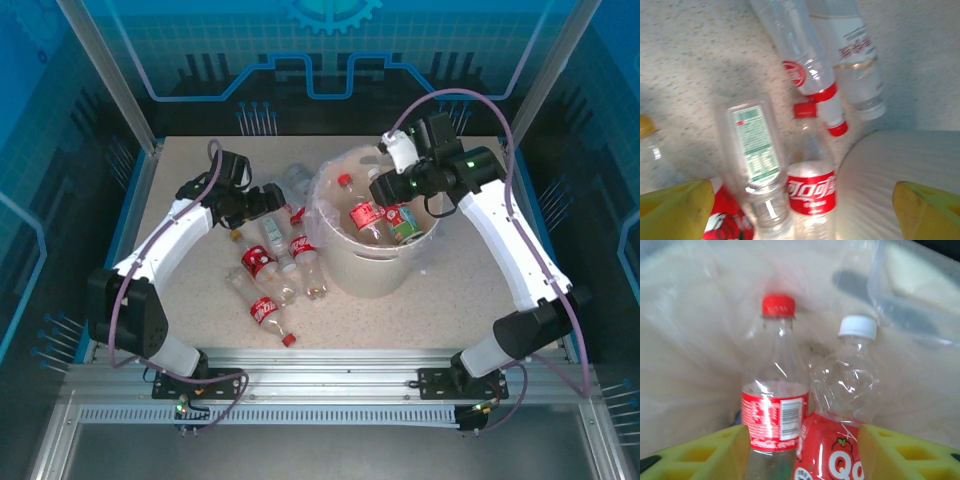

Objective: Put the plastic bottles in the bin

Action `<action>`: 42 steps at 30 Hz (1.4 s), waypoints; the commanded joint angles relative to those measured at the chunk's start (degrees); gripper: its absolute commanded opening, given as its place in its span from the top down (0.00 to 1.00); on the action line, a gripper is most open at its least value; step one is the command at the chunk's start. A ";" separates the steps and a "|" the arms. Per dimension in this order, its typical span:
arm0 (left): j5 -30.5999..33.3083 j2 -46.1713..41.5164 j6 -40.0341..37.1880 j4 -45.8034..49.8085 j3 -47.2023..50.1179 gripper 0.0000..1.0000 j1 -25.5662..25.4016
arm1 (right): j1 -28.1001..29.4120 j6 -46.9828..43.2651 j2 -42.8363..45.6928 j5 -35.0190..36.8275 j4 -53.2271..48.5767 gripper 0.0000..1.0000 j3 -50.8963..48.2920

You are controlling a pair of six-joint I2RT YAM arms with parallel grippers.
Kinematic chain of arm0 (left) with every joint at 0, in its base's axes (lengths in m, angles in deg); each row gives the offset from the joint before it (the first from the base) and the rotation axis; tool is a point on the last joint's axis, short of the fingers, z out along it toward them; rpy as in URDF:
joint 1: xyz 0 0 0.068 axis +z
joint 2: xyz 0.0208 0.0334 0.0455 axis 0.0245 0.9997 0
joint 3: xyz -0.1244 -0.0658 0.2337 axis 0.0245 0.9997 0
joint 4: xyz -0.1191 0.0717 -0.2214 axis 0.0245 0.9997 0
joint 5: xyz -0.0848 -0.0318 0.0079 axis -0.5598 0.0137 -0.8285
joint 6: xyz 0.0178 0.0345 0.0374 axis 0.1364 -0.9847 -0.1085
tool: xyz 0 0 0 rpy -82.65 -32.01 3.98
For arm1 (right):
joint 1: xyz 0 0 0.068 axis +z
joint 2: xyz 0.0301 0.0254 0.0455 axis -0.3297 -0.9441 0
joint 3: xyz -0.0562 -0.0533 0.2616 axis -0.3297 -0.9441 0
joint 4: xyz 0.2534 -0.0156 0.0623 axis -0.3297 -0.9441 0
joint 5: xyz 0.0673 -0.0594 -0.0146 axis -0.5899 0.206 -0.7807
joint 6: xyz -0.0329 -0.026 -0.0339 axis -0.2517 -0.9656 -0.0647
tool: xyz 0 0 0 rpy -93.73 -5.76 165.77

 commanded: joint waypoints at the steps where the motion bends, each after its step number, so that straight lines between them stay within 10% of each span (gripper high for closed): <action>1: 3.73 -3.51 -3.90 10.74 -0.04 0.07 0.58 | -0.37 4.19 3.52 -4.94 7.71 0.38 0.76; 16: 5.13 -16.79 11.58 26.86 15.19 0.16 -0.45 | -0.40 5.04 4.19 -4.59 9.65 0.32 -2.62; 42: 1.45 -12.49 22.52 2.33 33.61 0.29 -2.01 | -0.37 5.24 5.07 -4.40 9.67 0.31 -4.92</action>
